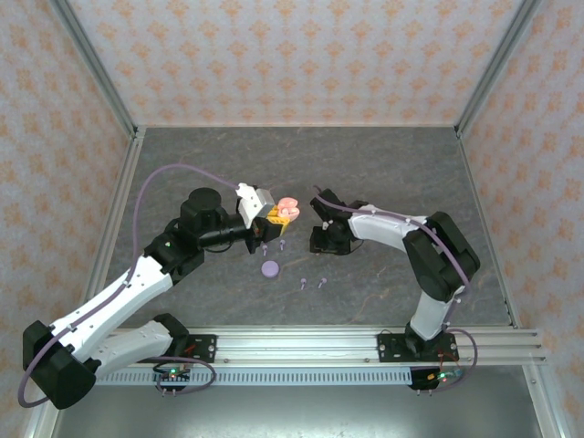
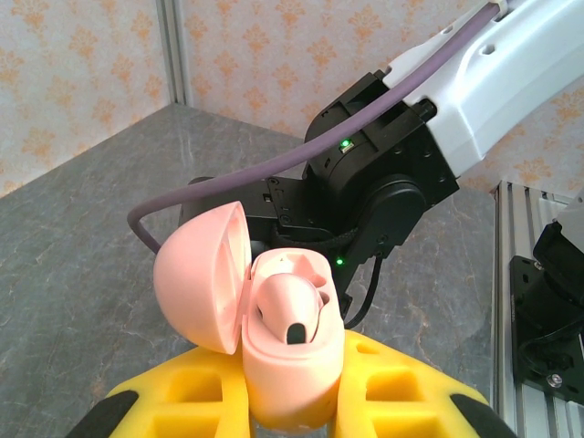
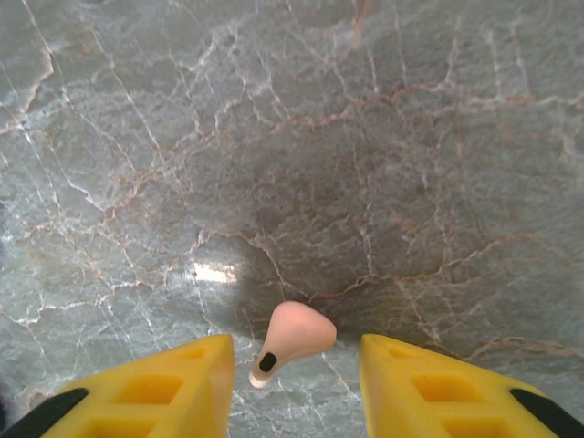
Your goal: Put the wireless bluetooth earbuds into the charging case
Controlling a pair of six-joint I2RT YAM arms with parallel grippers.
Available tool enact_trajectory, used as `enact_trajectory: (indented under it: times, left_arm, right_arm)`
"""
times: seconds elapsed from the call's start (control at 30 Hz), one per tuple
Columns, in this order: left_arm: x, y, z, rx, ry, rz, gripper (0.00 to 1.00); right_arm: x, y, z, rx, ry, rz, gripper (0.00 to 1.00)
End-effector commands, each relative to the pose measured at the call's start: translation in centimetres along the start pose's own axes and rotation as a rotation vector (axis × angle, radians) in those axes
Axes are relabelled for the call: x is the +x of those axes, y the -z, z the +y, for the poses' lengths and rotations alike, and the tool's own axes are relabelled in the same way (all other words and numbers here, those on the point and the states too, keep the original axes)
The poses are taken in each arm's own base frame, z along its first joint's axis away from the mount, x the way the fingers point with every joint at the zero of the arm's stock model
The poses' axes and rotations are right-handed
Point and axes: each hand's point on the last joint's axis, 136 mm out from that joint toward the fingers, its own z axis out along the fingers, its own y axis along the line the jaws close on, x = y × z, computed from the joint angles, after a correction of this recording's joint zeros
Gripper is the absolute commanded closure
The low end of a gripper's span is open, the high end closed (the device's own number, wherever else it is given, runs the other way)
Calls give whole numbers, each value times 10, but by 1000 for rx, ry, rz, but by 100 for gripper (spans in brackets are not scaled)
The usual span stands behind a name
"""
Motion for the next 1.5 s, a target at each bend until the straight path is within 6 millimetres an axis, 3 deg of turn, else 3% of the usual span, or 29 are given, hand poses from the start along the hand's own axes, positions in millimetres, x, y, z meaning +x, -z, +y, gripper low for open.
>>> enact_trajectory:
  times: [0.0,0.53,0.83,0.97,1.13,1.47]
  left_arm:
    - [-1,3,0,-15,-30,-4,98]
    - [1,5,-1,-21,-30,-1,98]
    - [2,7,0,-31,-26,-4,98]
    - [0,6,2,-38,-19,-17,98]
    - [0,3,5,-47,-3,-36,98]
    - [-1,-5,10,-50,6,-49,98]
  right_arm:
    - [-15,0,5,13,11,-51,62]
    - [-4,-14,1,42,41,5,73]
    - [-16,8,16,-28,75,-80,80]
    - [-26,35,23,-65,93,-163,80]
    - [-38,83,33,-121,110,-301,80]
    - [-54,225,64,-328,158,-631,80]
